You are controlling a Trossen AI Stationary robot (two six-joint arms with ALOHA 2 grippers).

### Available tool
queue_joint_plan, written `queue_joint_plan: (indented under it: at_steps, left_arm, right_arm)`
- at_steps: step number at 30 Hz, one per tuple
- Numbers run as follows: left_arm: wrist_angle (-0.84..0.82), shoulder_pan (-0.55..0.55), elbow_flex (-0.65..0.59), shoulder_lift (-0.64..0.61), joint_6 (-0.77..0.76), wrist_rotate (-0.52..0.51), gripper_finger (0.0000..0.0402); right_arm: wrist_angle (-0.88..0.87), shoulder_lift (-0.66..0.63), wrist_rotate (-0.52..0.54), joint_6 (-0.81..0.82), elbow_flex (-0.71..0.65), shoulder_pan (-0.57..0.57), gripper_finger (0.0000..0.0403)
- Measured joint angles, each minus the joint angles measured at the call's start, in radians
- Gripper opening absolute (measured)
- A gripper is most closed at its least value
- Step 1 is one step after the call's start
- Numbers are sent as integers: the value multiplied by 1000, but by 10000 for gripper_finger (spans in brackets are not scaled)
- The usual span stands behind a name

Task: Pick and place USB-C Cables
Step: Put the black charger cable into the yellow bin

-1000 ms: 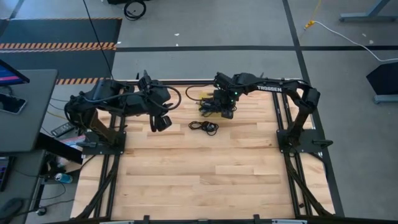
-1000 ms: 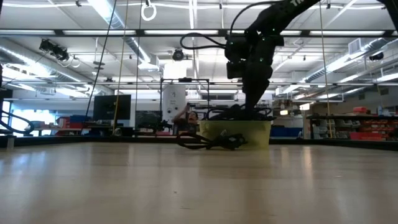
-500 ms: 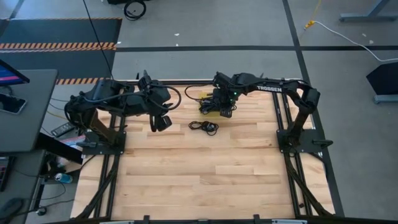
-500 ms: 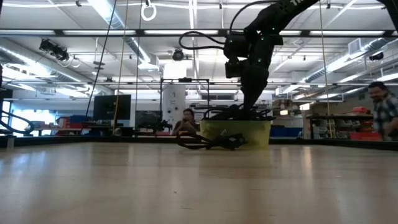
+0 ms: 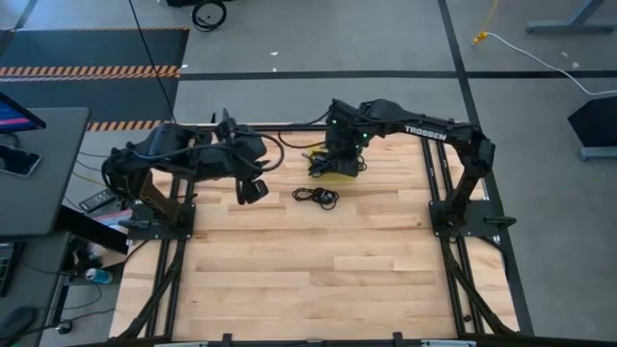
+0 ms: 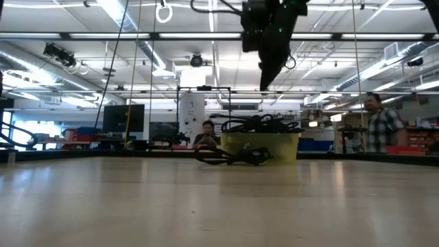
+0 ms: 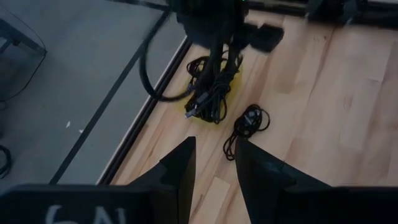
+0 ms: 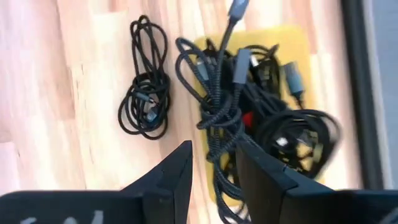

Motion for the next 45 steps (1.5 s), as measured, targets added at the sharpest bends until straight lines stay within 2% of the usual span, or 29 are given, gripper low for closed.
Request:
queue_joint_plan:
  at_steps: [3, 6, 9, 11, 14, 18, 20, 22, 24, 29, 34, 39, 45]
  left_arm:
    - [2, 10, -51, 3, -1, 0, 119]
    - [4, 33, -153, 2, -32, 0, 119]
    - [34, 61, -293, 2, -77, 0, 119]
    - [115, 79, -412, 2, -94, 12, 119]
    - [329, 109, -592, 4, -105, 110, 119]
    - [773, 145, -844, 4, -94, 285, 119]
    - [980, 161, -956, 4, -82, 338, 119]
    - [1099, 177, -1052, 4, -110, 352, 119]
    - [1122, 191, -1119, 4, -146, 353, 119]
    - [1094, 212, -1226, 3, -161, 353, 119]
    - [1177, 235, -1271, 3, -105, 353, 126]
    - [1261, 267, -1271, 10, -30, 357, 167]
    - [1295, 298, -1271, 49, -7, 426, 233]
  right_arm:
    - [-80, 0, 44, -7, 84, 0, 130]
    - [-168, 0, 104, -16, 183, -16, 130]
    - [-234, 0, 150, -27, 284, -44, 129]
    - [-267, 0, 163, -34, 354, -67, 129]
    - [-286, -1, 161, -38, 453, -101, 129]
    - [-305, -1, 128, -64, 574, -138, 129]
    - [-311, -1, 94, -74, 627, -151, 129]
    - [-320, -1, 47, -76, 680, -159, 129]
    - [-329, -4, 5, -77, 716, -163, 129]
    - [-314, -61, -41, -74, 693, -163, 129]
    - [-314, -89, -42, -68, 693, -160, 129]
    - [-314, -116, -57, -61, 693, -160, 129]
    - [-315, -144, -57, -30, 693, -160, 129]
